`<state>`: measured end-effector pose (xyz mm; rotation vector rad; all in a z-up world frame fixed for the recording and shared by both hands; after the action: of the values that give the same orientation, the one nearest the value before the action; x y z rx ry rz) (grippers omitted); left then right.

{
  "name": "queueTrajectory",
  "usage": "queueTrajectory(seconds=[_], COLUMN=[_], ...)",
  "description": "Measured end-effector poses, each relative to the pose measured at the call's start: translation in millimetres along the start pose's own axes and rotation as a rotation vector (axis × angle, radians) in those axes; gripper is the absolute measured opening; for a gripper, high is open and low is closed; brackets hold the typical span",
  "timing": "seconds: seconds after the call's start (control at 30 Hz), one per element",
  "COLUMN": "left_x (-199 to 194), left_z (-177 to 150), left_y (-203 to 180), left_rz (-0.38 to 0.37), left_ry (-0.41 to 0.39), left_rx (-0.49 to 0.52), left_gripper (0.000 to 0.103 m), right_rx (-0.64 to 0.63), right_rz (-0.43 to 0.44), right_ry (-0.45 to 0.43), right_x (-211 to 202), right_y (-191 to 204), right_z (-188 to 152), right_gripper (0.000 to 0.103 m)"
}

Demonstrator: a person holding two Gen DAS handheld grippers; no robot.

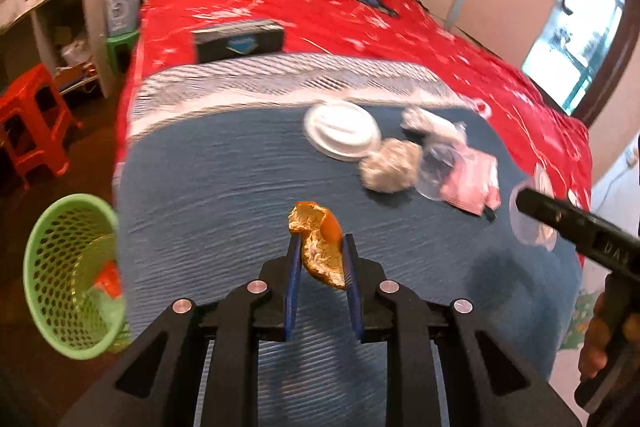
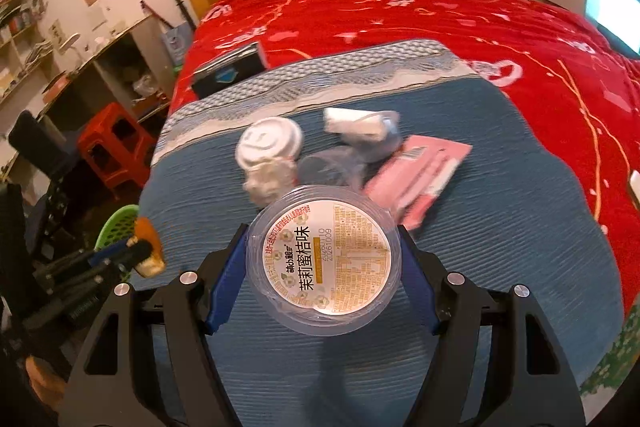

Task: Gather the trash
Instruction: 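Release the food scrap over the basket with the left tool while the right tool carries the pudding cup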

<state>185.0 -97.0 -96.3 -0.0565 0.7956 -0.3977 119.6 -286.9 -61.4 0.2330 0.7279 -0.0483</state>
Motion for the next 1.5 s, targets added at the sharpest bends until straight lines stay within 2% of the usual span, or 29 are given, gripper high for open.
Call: queueTrajectory(seconds=[0.27, 0.5, 0.77, 1.03, 1.07, 1.13, 1.23, 1.27, 1.5], left_x=[-41.5, -54.9, -44.7, -29.8, -29.4, -27.7, -28.5, -28.9, -46.2], left_z=[-0.7, -15.1, -35.0, -50.9, -52.3, -55.7, -59.0, -59.9, -70.8], left_y=[91.0, 172.1, 249.1, 299.4, 302.9, 309.9, 318.9, 319.4, 332.4], left_rz=[0.144, 0.248, 0.34, 0.395, 0.394, 0.402, 0.411, 0.412, 0.42], left_ry=[-0.056, -0.041, 0.015, 0.062, 0.064, 0.071, 0.069, 0.071, 0.054], left_rx=[-0.087, -0.183, -0.273, -0.336, -0.341, -0.353, -0.364, -0.371, -0.415], left_gripper=[0.02, 0.02, 0.021, 0.026, 0.03, 0.046, 0.051, 0.056, 0.057], right_rx=[-0.076, -0.135, -0.205, -0.248, -0.251, -0.261, -0.275, -0.281, -0.316], right_rz=[0.096, 0.158, 0.217, 0.255, 0.258, 0.269, 0.282, 0.287, 0.318], right_ry=[0.014, 0.037, 0.077, 0.116, 0.117, 0.124, 0.134, 0.139, 0.153], right_x=[10.1, 23.3, 45.1, 68.4, 69.6, 73.4, 78.7, 81.2, 87.2], right_y=[64.5, 120.2, 179.9, 220.5, 223.3, 233.0, 245.3, 249.7, 277.0], right_z=[-6.1, -8.3, -13.1, -17.3, -17.7, -20.0, -22.6, -23.0, -28.7], right_gripper=[0.07, 0.07, 0.07, 0.07, 0.07, 0.07, 0.07, 0.07, 0.07])
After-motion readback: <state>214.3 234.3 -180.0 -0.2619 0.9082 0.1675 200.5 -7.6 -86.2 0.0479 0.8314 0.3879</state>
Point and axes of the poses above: each gripper's, at about its wrist camera, not at the fingertips, and x roughly the way its jaws point, y to its left, z to its top, the point moved 3 cm from there along x, roughly the way its jaws point, and after that the axes turned 7 degrees about -y, right-handed, at the moved point
